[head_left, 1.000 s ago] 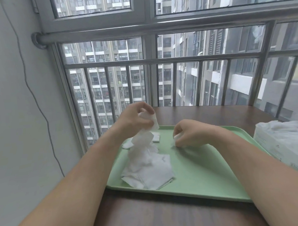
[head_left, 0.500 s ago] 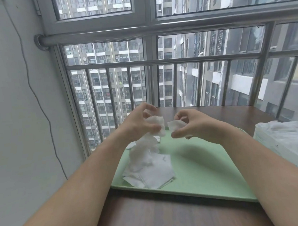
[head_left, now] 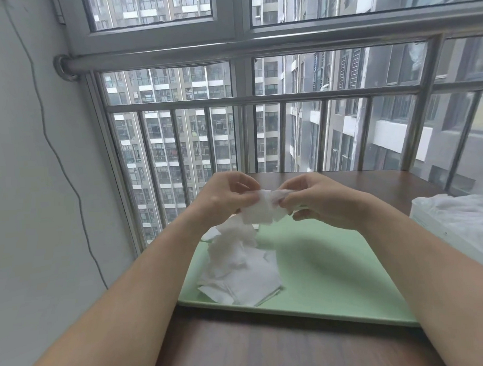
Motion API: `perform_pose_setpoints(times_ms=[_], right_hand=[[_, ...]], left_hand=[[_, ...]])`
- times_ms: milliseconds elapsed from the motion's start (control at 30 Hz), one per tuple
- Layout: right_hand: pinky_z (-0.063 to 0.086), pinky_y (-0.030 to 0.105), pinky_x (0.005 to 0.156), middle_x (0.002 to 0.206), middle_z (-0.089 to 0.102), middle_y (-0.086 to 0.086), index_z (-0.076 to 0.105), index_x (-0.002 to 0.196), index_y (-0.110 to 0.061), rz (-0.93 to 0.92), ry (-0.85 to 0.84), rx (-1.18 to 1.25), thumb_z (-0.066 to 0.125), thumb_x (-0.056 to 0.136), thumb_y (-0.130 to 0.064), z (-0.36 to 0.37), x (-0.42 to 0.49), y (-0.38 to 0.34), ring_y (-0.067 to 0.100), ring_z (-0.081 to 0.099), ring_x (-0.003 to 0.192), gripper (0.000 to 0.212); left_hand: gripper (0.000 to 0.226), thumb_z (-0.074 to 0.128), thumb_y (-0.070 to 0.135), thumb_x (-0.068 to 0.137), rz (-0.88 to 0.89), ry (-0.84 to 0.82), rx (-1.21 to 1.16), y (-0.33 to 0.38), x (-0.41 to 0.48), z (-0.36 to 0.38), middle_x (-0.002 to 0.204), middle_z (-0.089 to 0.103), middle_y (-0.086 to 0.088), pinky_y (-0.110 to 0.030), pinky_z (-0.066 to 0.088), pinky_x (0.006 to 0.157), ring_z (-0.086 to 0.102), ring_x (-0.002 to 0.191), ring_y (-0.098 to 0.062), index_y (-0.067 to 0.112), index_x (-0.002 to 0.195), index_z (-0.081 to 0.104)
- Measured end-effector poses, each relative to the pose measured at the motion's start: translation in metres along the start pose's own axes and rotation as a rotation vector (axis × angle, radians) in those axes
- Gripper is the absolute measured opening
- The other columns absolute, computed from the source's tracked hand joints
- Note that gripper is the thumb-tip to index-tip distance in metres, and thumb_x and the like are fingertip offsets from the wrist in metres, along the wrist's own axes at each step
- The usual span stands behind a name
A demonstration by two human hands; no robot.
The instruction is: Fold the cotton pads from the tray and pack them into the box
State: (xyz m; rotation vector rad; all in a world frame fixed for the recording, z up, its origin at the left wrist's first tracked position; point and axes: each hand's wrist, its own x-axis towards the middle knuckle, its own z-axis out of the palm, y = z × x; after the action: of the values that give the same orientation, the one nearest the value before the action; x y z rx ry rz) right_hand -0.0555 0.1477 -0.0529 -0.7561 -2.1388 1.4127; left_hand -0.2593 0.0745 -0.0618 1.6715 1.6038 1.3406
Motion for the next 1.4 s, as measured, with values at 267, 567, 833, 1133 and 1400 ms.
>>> perform_pose_setpoints(times_ms=[267,567,833,1133,1400], right_hand=[[0.048,0.022,0.064,0.083,0.072,0.009,0.069,0.093,-0.003,-0.106,-0.027,-0.045,0.077,0.080,0.006,-0.003,-0.003,-0.009,0.015,0.061,0.070,0.017],[0.045,0.023,0.062,0.079,0.067,0.003,0.075,0.103,-0.005,-0.091,-0.020,-0.088,0.067,0.094,-0.011,-0.003,-0.002,-0.007,0.010,0.054,0.064,0.013],[0.046,0.026,0.063,0.081,0.071,0.007,0.076,0.100,-0.007,-0.082,0.027,-0.137,0.074,0.090,-0.020,-0.002,-0.003,-0.006,0.012,0.057,0.067,0.016],[0.042,0.026,0.060,0.073,0.069,0.001,0.073,0.098,-0.006,-0.055,0.091,-0.134,0.074,0.090,-0.023,-0.001,-0.002,-0.002,0.014,0.054,0.065,0.019],[0.040,0.027,0.059,0.071,0.068,-0.001,0.070,0.103,0.000,-0.052,0.158,-0.123,0.070,0.093,-0.026,0.001,0.000,-0.002,0.012,0.055,0.061,0.028]], left_hand=[[0.024,0.086,0.012,0.078,0.016,0.025,-0.054,0.005,-0.001,0.003,0.088,0.073,-0.005,-0.026,0.058,0.065,0.070,0.069,-0.011,0.012,0.096,0.071],[0.024,0.083,0.014,0.081,0.024,-0.039,-0.071,0.008,-0.003,0.004,0.089,0.076,-0.003,-0.027,0.058,0.068,0.074,0.078,-0.015,0.011,0.101,0.069],[0.023,0.082,0.012,0.082,0.017,-0.048,-0.096,0.010,-0.004,0.005,0.092,0.078,-0.008,-0.033,0.061,0.075,0.075,0.082,-0.021,0.011,0.101,0.069],[0.013,0.072,0.002,0.089,0.003,-0.076,-0.178,0.014,-0.006,0.010,0.096,0.077,-0.012,-0.031,0.060,0.070,0.076,0.083,-0.024,0.006,0.101,0.068],[0.017,0.070,0.000,0.091,0.009,-0.101,-0.192,0.017,-0.007,0.010,0.099,0.077,-0.012,-0.031,0.061,0.072,0.076,0.086,-0.026,0.003,0.108,0.067]])
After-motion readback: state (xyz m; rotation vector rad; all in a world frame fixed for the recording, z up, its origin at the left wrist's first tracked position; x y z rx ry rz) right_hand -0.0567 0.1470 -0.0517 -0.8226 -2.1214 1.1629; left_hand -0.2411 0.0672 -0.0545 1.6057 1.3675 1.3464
